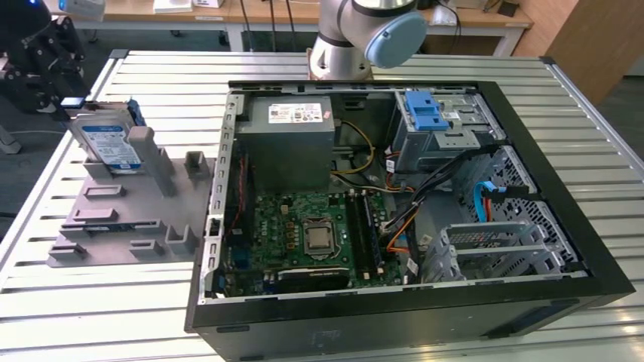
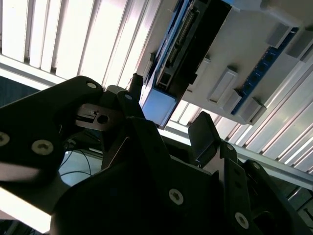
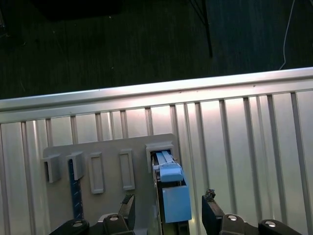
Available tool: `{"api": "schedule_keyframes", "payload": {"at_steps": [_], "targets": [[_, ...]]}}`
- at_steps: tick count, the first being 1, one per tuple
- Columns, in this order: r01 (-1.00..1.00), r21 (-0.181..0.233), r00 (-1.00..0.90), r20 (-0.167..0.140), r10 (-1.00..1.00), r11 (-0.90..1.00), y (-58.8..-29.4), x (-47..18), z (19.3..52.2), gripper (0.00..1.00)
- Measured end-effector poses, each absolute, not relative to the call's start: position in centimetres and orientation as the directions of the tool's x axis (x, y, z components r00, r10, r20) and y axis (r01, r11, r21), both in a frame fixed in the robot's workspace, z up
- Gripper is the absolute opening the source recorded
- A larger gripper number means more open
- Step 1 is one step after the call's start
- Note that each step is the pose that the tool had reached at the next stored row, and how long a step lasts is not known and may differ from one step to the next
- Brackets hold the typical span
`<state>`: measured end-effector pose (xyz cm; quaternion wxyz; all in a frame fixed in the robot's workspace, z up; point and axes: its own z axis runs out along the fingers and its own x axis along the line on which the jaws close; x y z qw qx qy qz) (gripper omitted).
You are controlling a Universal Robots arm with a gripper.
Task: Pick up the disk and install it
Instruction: 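Pick up the disk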
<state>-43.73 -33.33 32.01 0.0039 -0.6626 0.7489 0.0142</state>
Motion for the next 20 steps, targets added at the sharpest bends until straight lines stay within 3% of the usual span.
{"api": "schedule_keyframes", "payload": {"at_steps": [20], "targets": [[-0.992,0.016,-0.122,-0.025,-0.992,0.122,-33.33,-43.73,31.13,0.65]]}}
